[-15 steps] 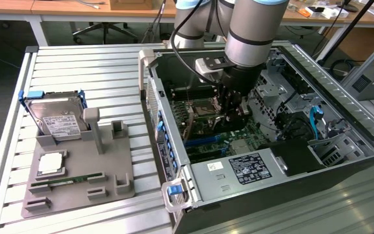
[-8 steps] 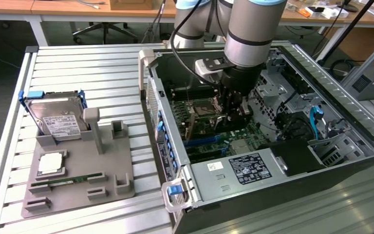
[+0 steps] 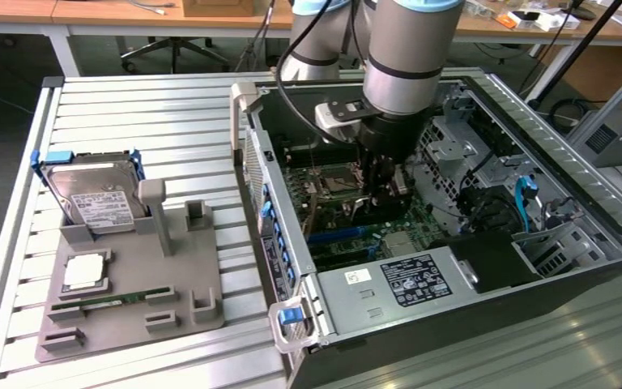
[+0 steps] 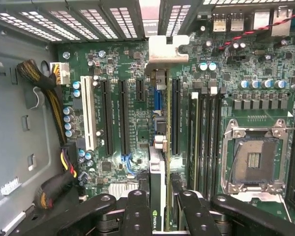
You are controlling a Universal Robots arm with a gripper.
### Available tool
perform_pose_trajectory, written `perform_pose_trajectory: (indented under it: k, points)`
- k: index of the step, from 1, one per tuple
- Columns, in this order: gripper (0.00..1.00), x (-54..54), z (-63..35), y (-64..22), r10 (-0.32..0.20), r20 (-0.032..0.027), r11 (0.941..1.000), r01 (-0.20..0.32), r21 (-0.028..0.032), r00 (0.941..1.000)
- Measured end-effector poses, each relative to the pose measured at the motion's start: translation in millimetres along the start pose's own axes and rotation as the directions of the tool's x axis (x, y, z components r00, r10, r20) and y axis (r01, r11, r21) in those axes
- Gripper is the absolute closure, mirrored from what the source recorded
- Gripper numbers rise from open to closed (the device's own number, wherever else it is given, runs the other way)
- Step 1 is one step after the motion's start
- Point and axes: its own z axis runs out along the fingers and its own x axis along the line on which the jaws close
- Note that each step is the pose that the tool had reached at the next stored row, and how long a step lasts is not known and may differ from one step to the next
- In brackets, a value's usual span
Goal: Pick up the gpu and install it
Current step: 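Insert the gpu into the slot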
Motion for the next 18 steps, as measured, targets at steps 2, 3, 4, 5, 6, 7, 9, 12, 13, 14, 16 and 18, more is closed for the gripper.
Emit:
perform_pose_trajectory:
  k: [2,3,4,5,6,7,9,12,13,14,16,18]
  points:
    - [0.73,-0.3,0.1,2.2,0.004,-0.0024,1.0000,-0.004,0.0001,1.0000]
    - [0.73,-0.3,0.0,3.2,0.007,-0.0039,1.0000,-0.006,0.0010,1.0000]
    - [0.73,-0.3,-0.1,4.0,0.009,-0.0046,1.0000,-0.009,0.0017,1.0000]
    - [0.73,-0.4,-0.1,4.6,0.011,-0.0050,0.9999,-0.011,0.0021,0.9999]
    - [0.73,-0.5,-0.2,5.8,0.013,-0.0053,0.9999,-0.013,0.0023,0.9999]
    - [0.73,-0.8,-0.4,7.1,0.015,-0.0055,0.9999,-0.015,0.0025,0.9999]
    - [0.73,-2.0,-0.8,10.2,0.019,-0.0060,0.9998,-0.019,0.0025,0.9998]
    - [0.73,-2.6,-1.4,15.1,0.024,-0.0065,0.9997,-0.024,0.0026,0.9997]
    - [0.73,-2.6,-1.6,16.6,0.024,-0.0066,0.9997,-0.024,0.0026,0.9997]
    - [0.73,-2.6,-1.7,17.7,0.024,-0.0066,0.9997,-0.024,0.0026,0.9997]
    - [0.73,-2.5,-1.6,20.7,0.024,-0.0064,0.9997,-0.024,0.0027,0.9997]
    - [0.73,-1.5,-0.7,24.1,0.024,-0.0066,0.9997,-0.024,0.0026,0.9997]
